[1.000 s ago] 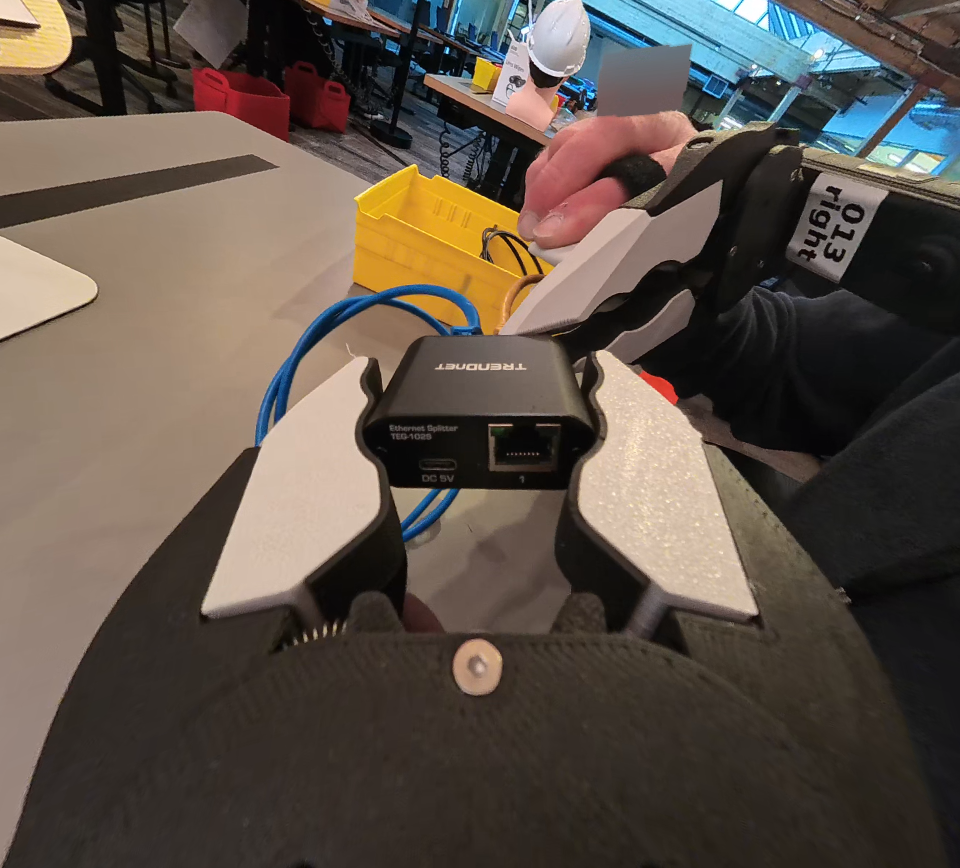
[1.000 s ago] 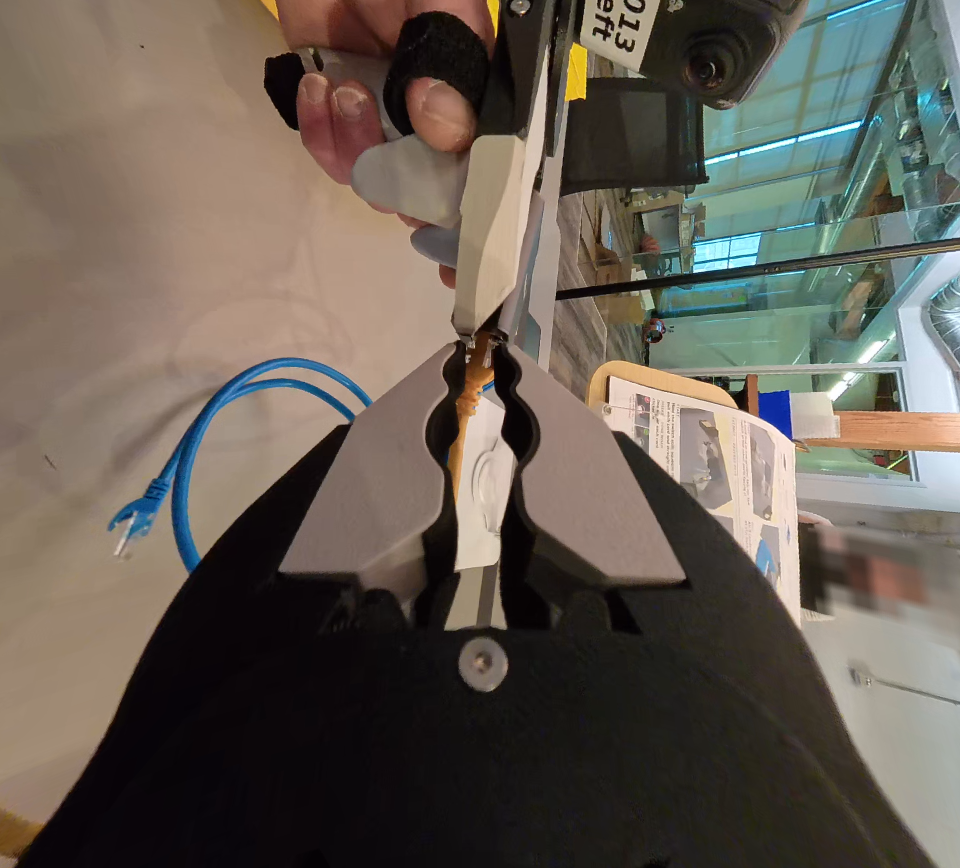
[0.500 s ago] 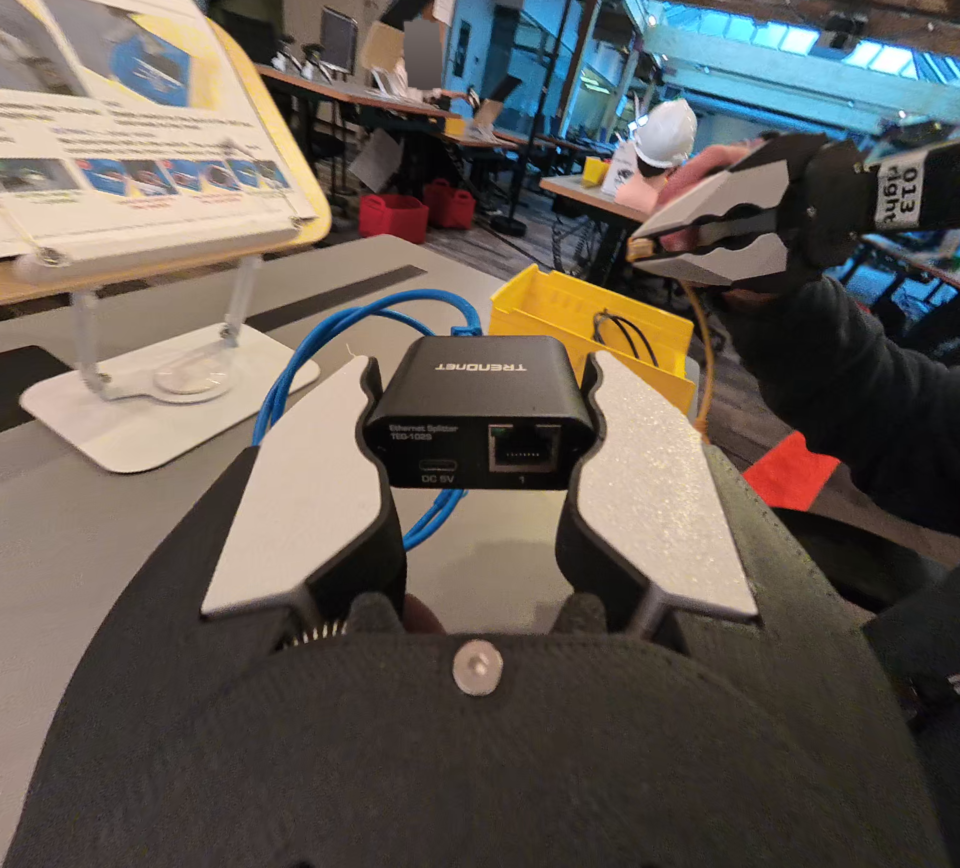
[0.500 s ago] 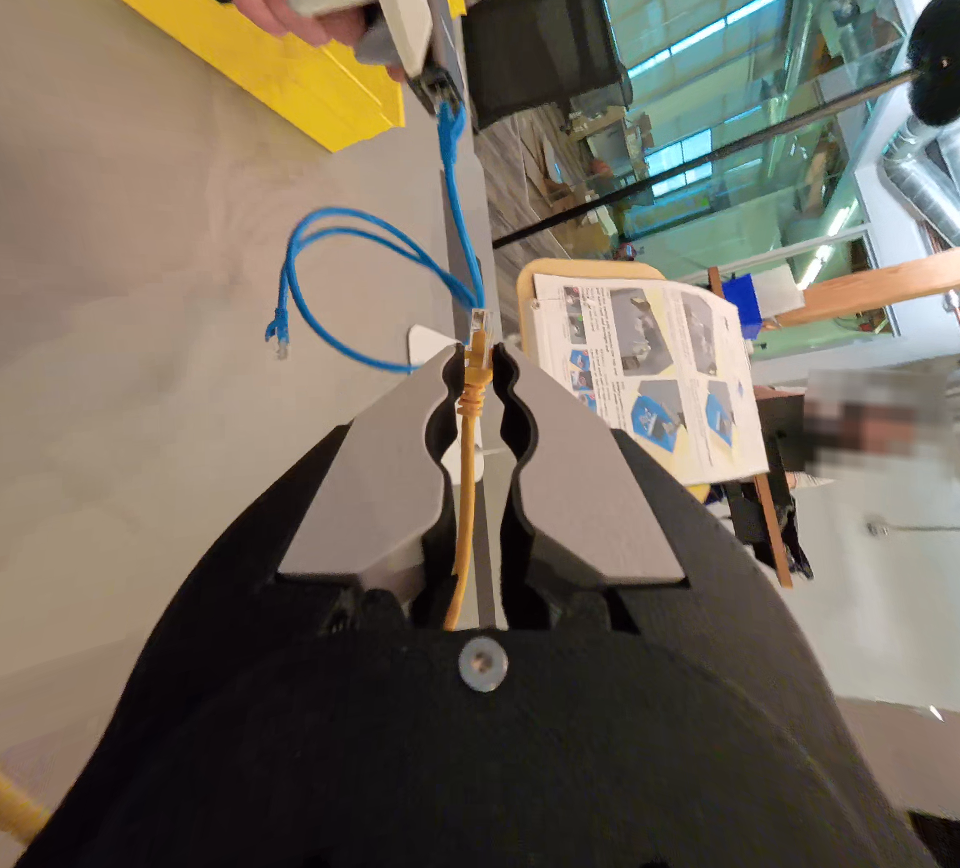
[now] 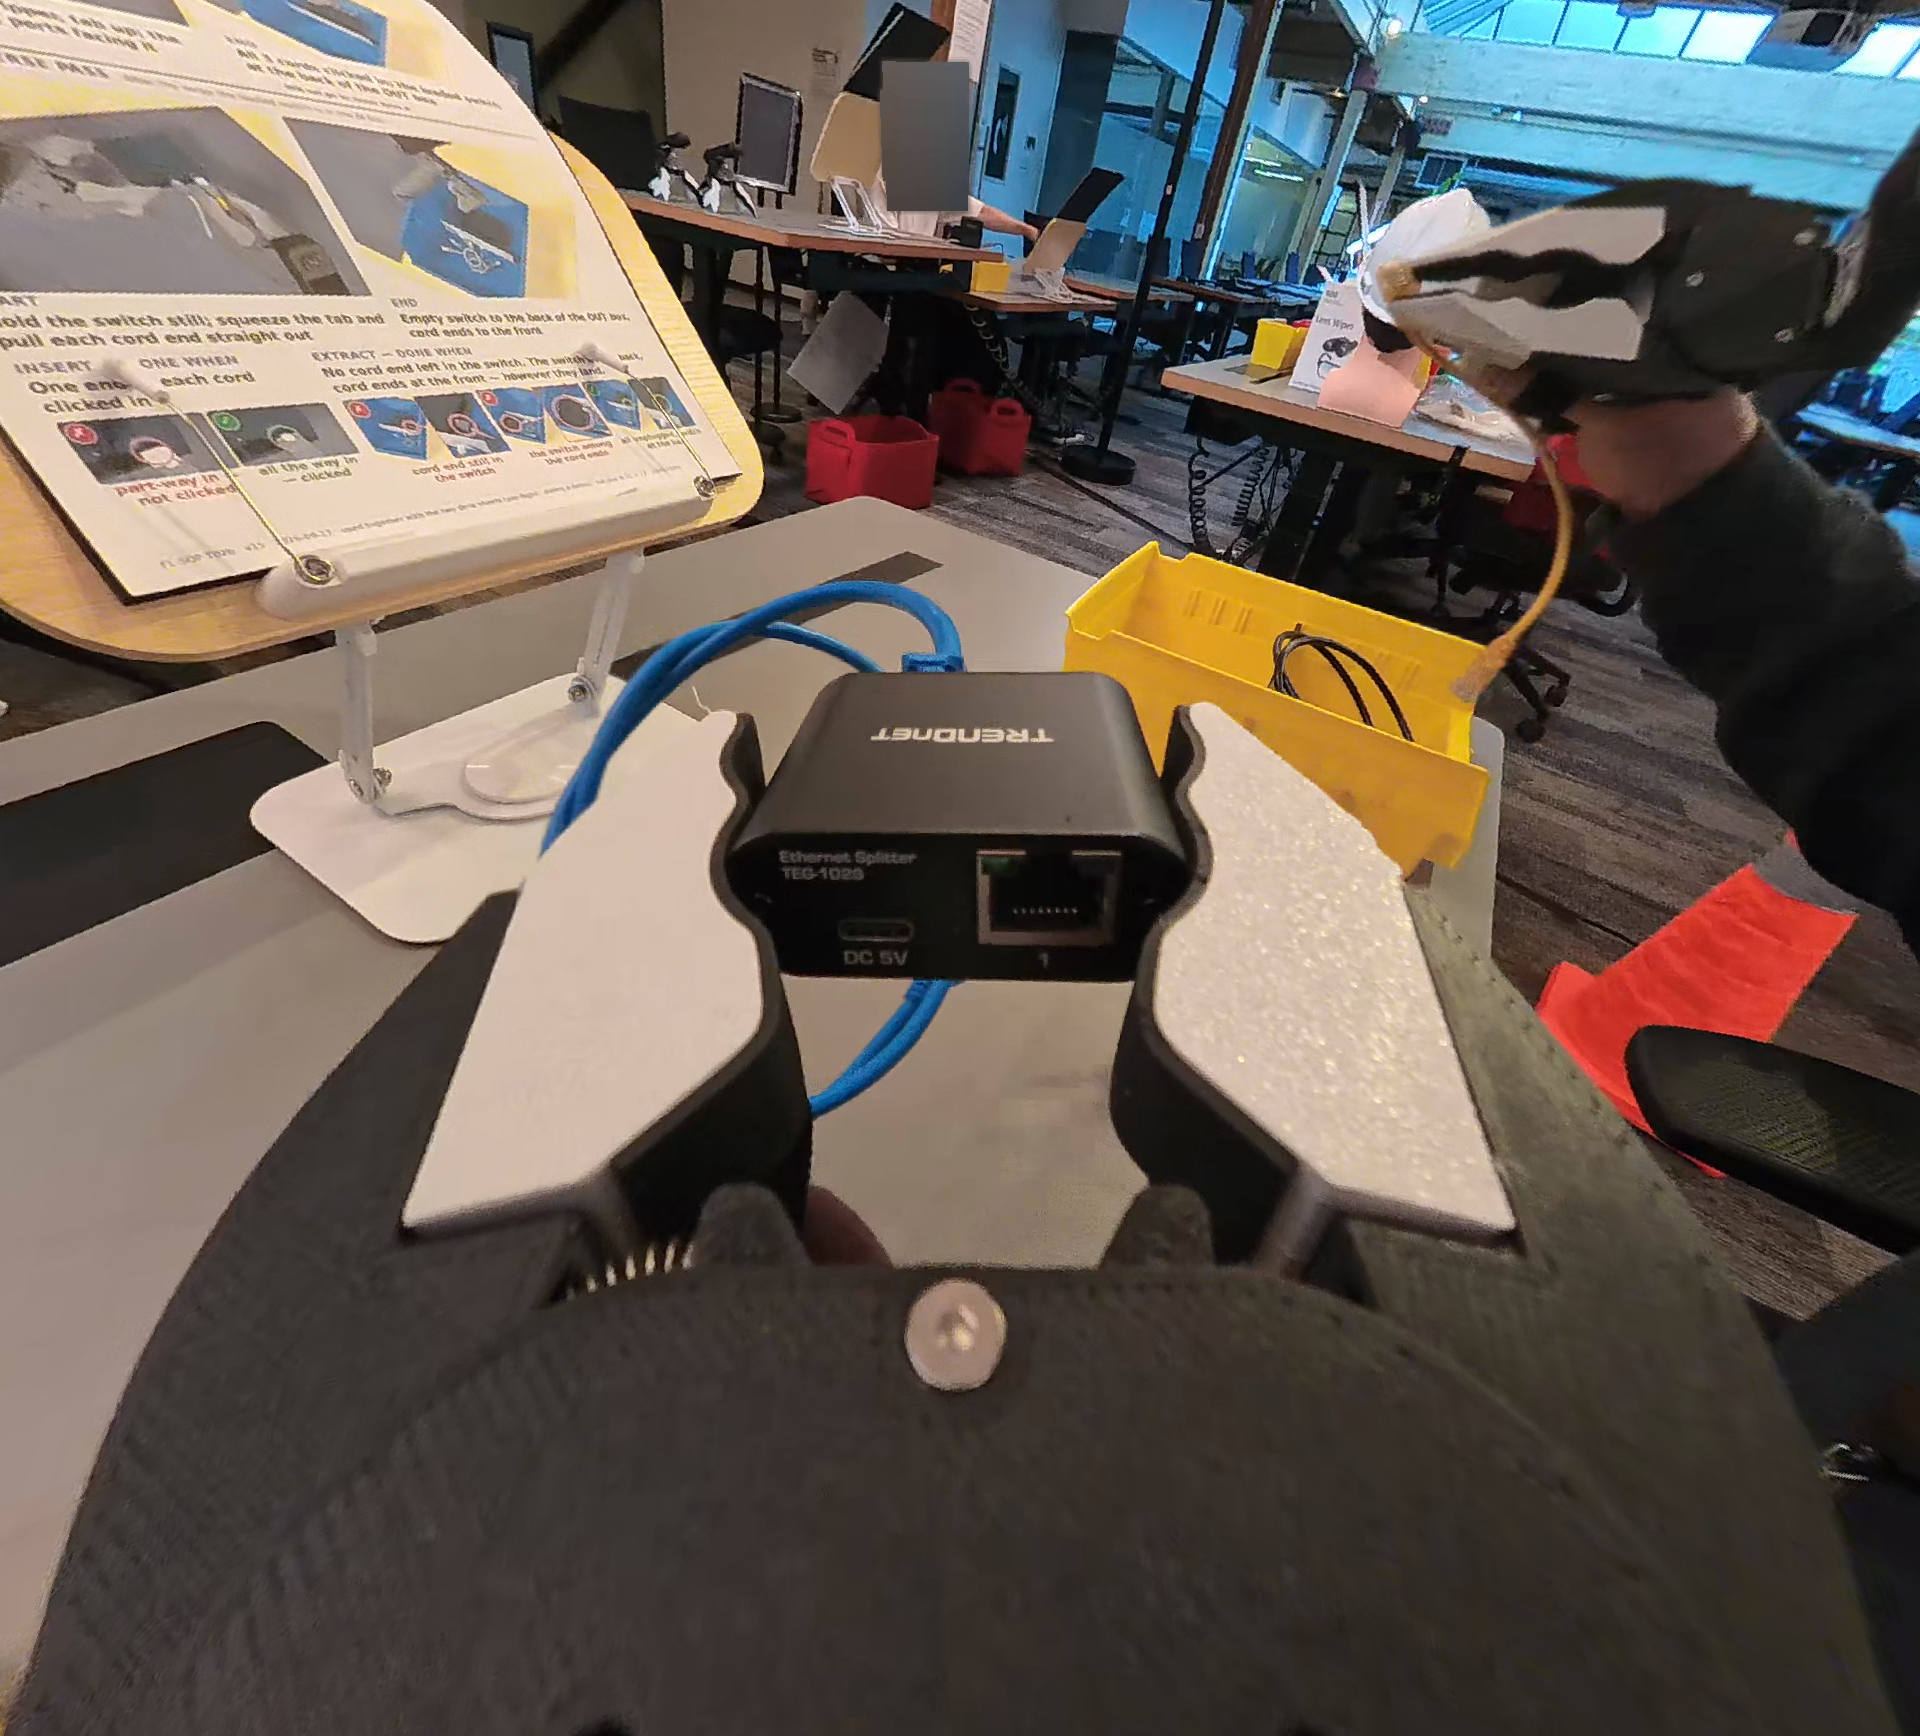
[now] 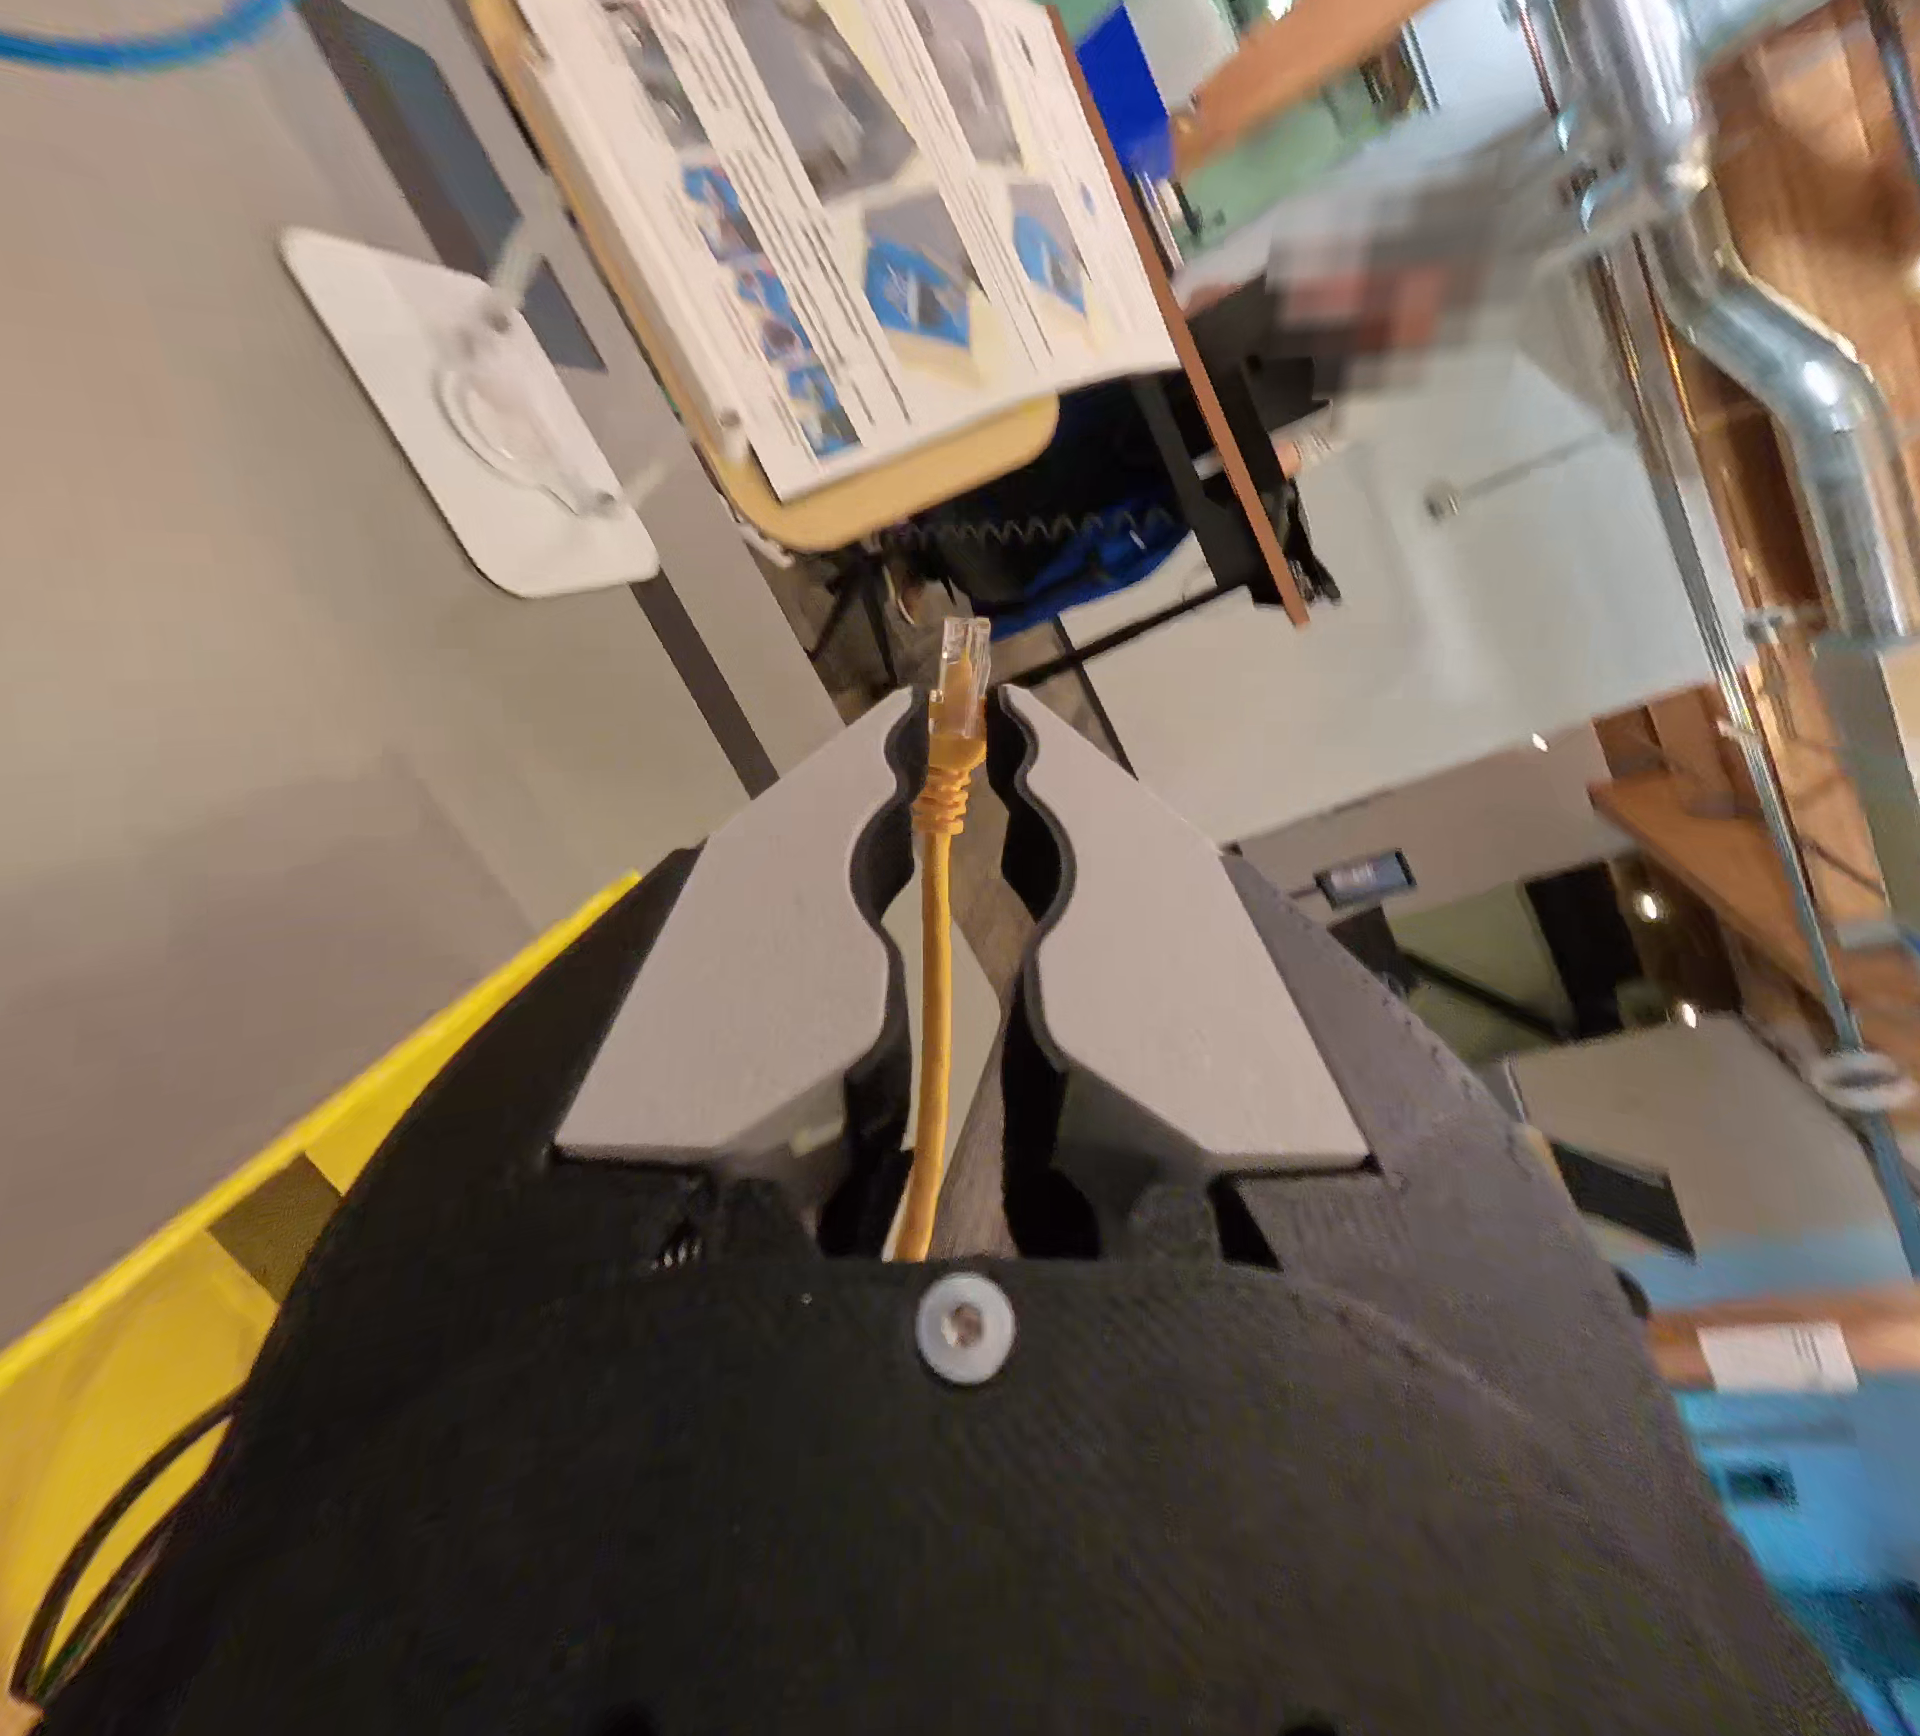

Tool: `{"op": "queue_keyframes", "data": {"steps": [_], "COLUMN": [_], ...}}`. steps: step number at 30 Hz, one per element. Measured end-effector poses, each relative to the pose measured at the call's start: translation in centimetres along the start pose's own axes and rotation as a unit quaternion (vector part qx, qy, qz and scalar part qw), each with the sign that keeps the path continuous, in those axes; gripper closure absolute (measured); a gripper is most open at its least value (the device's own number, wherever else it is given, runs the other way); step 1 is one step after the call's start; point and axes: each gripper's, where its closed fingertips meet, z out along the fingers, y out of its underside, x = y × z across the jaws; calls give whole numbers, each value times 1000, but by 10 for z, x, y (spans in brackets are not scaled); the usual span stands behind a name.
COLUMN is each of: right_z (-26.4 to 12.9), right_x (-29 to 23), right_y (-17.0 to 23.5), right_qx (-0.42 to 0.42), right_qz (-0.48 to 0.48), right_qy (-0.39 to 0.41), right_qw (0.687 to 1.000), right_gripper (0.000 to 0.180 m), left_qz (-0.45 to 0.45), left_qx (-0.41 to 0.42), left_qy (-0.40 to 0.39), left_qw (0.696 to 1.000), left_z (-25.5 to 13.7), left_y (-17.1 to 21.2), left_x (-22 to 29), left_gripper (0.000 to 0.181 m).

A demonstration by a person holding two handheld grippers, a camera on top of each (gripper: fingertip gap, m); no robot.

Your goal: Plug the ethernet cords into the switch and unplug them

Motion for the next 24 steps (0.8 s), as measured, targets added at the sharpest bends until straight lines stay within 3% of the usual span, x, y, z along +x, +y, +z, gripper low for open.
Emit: {"op": "queue_keyframes", "data": {"steps": [7, 11, 17, 24], "right_z": [-4, -15, -24, -22], "right_x": [-12, -36, -60, -67], "right_y": [126, 173, 224, 246], "right_qx": [-77, -118, -185, -218], "right_qz": [80, 116, 121, 204], "right_qy": [79, 94, 101, 92], "right_qw": [991, 982, 970, 950], "right_gripper": [170, 169, 168, 166], "left_qz": [7, 10, 10, 15], "left_qx": [-10, -13, -20, -24], "left_qy": [6, 6, 9, 11], "left_qw": [1000, 1000, 1000, 1000], "left_z": [4, 5, 8, 8], "left_y": [6, 8, 14, 14], "left_x": [6, 7, 7, 10], "left_gripper": [107, 107, 107, 107]}}
